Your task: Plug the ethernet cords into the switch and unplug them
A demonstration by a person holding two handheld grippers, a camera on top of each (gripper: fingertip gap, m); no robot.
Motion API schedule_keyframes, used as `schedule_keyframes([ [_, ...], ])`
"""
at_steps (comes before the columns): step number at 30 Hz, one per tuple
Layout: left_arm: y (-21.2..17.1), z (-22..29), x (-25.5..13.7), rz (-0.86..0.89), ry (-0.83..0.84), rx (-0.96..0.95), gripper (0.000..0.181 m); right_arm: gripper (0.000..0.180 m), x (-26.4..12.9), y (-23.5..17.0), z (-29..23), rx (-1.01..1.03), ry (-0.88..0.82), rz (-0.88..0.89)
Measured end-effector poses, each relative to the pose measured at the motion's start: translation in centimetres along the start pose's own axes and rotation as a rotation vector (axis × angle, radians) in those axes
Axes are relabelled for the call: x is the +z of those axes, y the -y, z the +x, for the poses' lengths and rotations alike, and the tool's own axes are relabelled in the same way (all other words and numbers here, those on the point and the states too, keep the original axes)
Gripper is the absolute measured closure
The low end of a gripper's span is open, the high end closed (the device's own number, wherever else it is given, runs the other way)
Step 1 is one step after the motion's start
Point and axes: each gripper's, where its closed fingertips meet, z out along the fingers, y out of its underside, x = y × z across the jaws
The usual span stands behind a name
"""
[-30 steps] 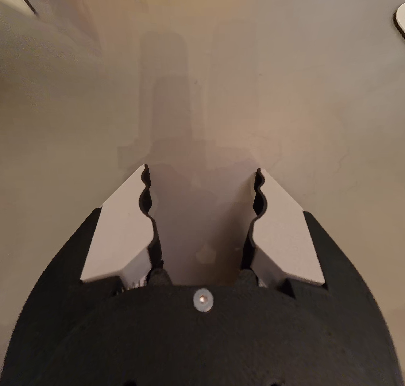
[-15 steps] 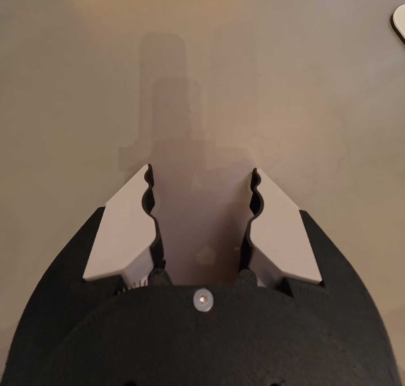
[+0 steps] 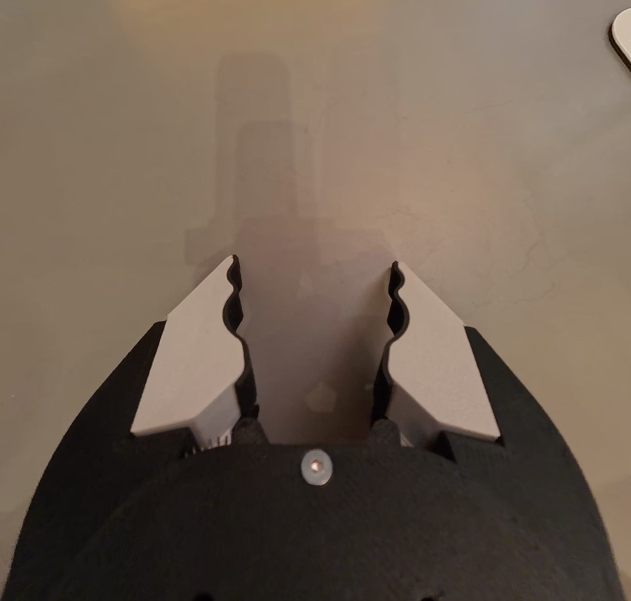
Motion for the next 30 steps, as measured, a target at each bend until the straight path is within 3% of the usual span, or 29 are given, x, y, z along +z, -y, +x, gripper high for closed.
schedule_keyframes([
  [5,-0.6,0.3,1.8,-0.05,-0.012,0.016,0.111,0.095,0.0,0.0,0.0,0.0,0.001,0.0],
  [12,-0.1,0.2,0.7,0.023,0.024,0.063,0.113,0.096,0.0,0.0,0.0,-0.001,0.002,0.0],
  [30,3.8,0.2,-12.4,0.253,0.156,0.267,0.117,0.1,0.0,0.1,0.0,0.002,0.0,0.002],
])
